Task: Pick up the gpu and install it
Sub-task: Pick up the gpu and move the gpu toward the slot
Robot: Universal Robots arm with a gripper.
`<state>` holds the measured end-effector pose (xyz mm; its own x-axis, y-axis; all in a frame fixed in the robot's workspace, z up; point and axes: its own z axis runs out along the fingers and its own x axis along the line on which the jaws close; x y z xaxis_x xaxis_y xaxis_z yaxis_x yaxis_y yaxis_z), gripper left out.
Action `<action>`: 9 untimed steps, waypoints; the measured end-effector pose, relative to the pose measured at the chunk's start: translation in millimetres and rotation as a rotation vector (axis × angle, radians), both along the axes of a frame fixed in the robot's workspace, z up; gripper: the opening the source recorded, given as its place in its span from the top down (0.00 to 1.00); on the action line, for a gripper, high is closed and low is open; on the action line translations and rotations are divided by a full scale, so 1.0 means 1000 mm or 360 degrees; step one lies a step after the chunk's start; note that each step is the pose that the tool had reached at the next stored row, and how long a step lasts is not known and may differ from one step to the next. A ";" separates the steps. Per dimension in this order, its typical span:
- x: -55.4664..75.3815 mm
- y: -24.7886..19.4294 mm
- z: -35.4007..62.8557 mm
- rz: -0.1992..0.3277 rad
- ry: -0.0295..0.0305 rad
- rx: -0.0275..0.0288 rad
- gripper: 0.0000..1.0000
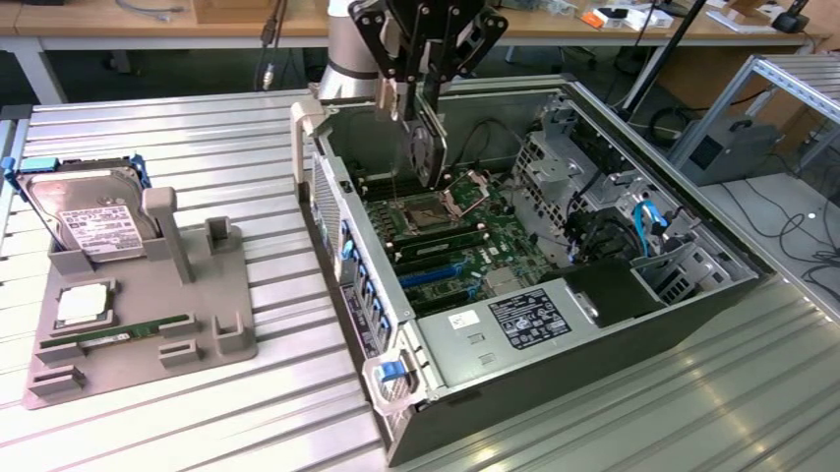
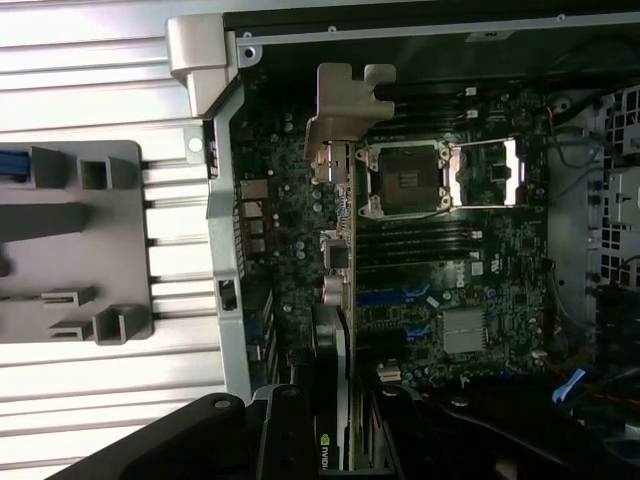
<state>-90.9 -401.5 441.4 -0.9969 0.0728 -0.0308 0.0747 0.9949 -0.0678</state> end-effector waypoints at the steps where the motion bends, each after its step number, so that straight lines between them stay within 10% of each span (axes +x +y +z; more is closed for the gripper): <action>1: 0.001 0.0000 -0.0002 0.0000 0.00000 -0.00012 0.73; 9: 0.010 0.0000 -0.0016 0.0000 0.00000 -0.00075 0.73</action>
<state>-81.1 -401.6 439.8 -0.9969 0.0727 -0.0312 0.0748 0.9946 -0.0725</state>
